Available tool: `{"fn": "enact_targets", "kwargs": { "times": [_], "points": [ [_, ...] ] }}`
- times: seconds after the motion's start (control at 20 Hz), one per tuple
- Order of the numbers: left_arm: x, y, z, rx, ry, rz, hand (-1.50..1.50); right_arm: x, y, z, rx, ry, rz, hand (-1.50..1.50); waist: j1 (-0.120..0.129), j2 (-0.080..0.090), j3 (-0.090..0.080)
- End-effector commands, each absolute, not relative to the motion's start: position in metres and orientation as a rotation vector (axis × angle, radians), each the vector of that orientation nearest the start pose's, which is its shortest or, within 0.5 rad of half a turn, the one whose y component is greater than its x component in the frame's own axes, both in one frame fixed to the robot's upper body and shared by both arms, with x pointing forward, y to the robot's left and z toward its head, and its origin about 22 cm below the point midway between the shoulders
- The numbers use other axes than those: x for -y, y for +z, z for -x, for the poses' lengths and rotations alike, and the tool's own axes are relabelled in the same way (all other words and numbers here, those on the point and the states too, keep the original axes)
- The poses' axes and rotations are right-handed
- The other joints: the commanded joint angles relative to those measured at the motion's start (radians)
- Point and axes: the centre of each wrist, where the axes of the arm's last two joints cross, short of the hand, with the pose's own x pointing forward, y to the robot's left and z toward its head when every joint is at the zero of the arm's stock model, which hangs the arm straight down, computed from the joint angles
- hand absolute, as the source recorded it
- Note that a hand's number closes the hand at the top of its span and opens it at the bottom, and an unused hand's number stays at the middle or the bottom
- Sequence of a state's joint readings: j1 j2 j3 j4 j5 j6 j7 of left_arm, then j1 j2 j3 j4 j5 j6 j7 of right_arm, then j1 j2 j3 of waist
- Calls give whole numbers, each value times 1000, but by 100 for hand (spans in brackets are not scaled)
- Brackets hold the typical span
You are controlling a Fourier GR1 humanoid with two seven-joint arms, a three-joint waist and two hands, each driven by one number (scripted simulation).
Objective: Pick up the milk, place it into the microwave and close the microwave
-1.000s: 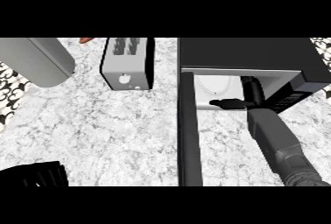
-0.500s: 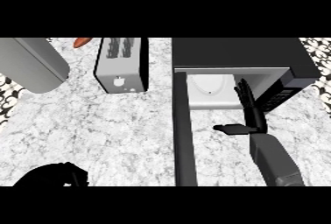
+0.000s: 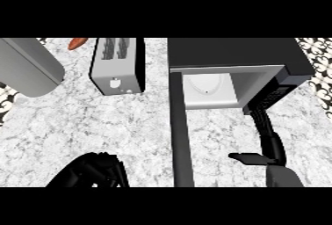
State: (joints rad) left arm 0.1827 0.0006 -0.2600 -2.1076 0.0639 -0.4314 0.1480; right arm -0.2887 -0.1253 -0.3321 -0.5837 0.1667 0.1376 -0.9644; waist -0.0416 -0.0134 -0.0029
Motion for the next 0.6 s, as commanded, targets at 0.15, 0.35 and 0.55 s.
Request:
{"fn": "enact_targets", "kwargs": {
  "times": [0.15,0.35,0.55],
  "points": [
    [-135,83,-211,1750,-688,495,150,327,-141,-182,1817,36,85,-150,-15,6,0],
    [-101,34,-215,1656,-767,517,150,351,-123,-158,1844,47,87,-150,-9,10,0],
    [-86,1,-230,1638,-844,476,150,363,-99,-143,1883,104,94,-150,-2,14,0]
  ]
}}
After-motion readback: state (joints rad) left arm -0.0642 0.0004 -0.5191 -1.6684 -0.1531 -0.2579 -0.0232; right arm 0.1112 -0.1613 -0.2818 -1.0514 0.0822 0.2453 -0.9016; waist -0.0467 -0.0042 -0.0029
